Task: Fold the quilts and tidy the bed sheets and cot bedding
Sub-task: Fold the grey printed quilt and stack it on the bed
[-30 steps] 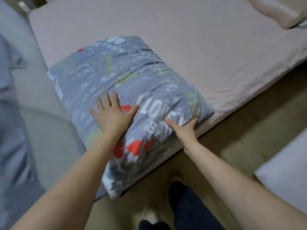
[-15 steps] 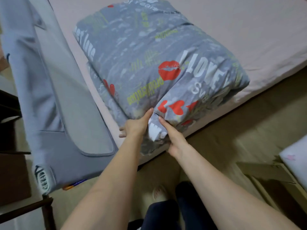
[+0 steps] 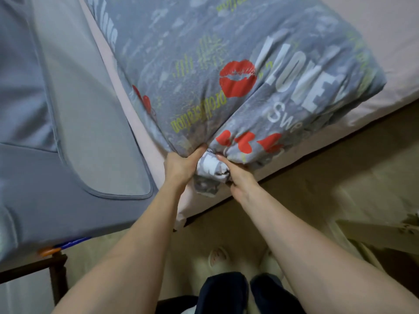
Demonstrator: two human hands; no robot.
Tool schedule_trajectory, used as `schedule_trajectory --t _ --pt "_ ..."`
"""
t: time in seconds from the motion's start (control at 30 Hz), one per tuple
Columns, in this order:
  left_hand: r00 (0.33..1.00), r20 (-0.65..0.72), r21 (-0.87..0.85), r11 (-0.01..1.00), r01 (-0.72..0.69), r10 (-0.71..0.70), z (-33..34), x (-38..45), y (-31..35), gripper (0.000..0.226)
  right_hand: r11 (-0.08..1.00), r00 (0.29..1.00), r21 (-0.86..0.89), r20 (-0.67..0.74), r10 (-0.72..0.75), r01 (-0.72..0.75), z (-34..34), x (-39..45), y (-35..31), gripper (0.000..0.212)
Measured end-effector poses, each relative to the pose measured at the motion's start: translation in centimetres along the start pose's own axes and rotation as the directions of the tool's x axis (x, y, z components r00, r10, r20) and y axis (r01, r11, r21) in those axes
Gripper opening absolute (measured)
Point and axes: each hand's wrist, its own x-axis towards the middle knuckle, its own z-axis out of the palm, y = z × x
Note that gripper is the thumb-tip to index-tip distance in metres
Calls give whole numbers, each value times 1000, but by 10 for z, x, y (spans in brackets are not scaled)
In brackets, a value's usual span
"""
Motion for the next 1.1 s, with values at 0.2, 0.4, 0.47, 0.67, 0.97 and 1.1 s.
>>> schedule_trajectory --t 0.2,0.4,0.47,0.67,0.97,1.1 --pt "996 22 -90 993 -79 81 26 -37 59 50 987 988 -48 -7 -154 154 -26 -22 -80 35" --pt "998 -3 -284 957 -63 65 92 -87 146 60 926 953 -226 37 -301 302 -74 -64 -211 12" --pt "999 -26 -349 937 -35 28 126 -97 169 58 863 917 -329 26 -397 383 -89 -67 -249 17" --pt "986 155 -316 943 107 -60 260 -143 200 73 711 844 -596 -99 -527 373 -189 -34 -324 36" --pt "793 566 -219 886 407 -225 267 -126 157 51 919 721 -161 -578 -383 359 -233 22 -233 47" --pt "875 340 -517 709 480 -345 164 -85 177 79 930 867 220 -472 -163 294 -199 -5 -225 56"
